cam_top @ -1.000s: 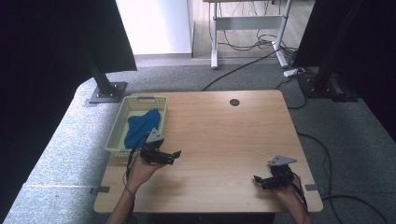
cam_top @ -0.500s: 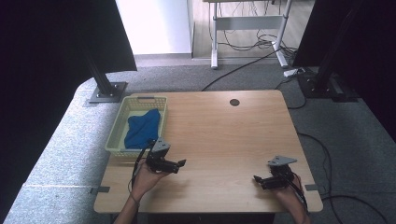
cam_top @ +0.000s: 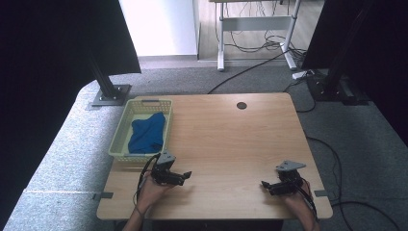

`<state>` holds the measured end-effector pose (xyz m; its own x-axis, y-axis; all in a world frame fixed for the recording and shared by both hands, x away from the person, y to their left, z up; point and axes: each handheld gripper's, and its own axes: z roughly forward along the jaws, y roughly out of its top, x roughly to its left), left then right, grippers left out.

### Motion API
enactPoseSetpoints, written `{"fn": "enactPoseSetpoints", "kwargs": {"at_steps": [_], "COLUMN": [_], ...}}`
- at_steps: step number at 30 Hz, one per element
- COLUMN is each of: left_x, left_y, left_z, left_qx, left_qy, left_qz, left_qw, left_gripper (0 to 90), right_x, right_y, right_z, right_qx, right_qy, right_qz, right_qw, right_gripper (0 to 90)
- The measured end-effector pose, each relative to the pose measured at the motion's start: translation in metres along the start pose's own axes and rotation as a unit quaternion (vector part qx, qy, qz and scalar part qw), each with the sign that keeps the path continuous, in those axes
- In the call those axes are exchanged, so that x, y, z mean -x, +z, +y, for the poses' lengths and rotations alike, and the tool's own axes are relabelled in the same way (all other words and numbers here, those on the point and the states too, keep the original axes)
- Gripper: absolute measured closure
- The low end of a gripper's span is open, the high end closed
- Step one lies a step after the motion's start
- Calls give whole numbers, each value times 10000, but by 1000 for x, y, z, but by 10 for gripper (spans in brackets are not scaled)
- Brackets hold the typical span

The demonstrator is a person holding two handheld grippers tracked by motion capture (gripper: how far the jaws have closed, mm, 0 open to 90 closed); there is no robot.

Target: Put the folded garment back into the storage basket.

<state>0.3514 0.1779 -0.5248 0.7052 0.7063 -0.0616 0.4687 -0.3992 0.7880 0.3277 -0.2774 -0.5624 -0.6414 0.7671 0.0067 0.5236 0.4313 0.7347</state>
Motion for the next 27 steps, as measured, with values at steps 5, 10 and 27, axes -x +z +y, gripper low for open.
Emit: {"fn": "enactPoseSetpoints", "kwargs": {"at_steps": [5,10,27], "left_x": [1,1,8], "left_y": [6,11,20], "left_z": [-10,-19,-26], "left_qx": [-135,-280,-559], "left_qy": [-13,19,266], "left_qz": [35,102,320], "left_qw": [9999,9996,9976], "left_gripper": [46,45,27], "right_x": [0,0,0], "right_y": [0,0,0], "right_z": [0,0,0], "right_qx": [1,1,3], "right_qy": [0,0,-3], "right_qz": [0,-1,1], "right_qw": [10000,10000,10000], "right_gripper": [82,82,82]}}
